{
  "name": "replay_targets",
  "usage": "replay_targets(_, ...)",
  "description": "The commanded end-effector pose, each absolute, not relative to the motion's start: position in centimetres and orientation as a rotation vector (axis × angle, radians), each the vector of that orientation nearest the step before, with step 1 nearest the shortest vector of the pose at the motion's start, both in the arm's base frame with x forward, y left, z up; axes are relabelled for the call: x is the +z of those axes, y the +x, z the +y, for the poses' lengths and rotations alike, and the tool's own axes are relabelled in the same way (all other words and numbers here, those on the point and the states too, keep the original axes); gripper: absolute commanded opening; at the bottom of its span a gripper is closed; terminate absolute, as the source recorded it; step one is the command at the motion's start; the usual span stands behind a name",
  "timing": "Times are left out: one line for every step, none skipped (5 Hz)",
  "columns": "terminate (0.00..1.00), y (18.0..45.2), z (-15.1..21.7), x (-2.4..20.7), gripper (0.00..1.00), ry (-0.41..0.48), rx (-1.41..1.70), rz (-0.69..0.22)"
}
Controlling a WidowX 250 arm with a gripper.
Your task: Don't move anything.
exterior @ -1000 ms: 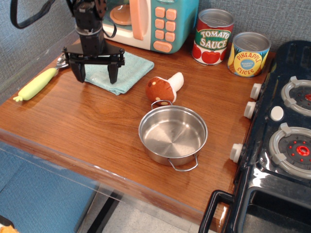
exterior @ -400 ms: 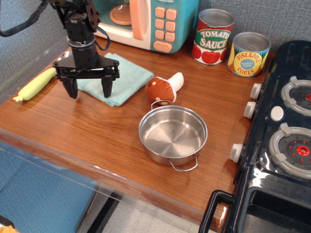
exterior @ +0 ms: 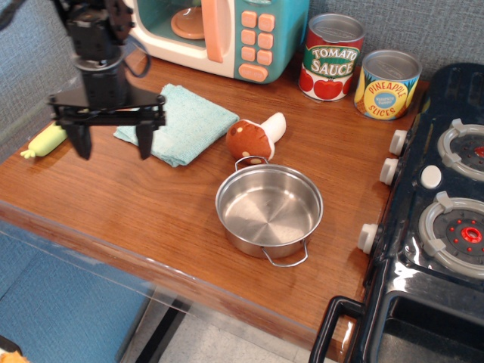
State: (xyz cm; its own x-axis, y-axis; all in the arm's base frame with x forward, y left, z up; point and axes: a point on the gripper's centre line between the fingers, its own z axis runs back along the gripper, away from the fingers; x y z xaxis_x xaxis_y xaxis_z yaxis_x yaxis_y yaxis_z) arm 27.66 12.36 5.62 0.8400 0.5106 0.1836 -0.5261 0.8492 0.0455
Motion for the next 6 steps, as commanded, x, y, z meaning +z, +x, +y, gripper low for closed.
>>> replay_targets(0.00, 24.2, 12.6, 8.6, 1.00, 0.090, 0.567, -0.226)
replay_targets(0.00, 24.5, 12.0, 9.2, 1.00, 0.051, 0.458, -0.211)
replay_targets(0.00, 25.2, 11.8, 9.0, 1.00, 0.031, 0.352, -0.173)
replay_targets(0.00, 25.2, 11.8, 9.0, 1.00, 0.031, 0.352, -0.173)
replay_targets(0.00, 25.2, 11.8, 9.0, 1.00, 0.031, 0.352, -0.173)
replay_targets(1.00, 25.2, 11.8, 9.0, 1.00, 0.031, 0.352, -0.173)
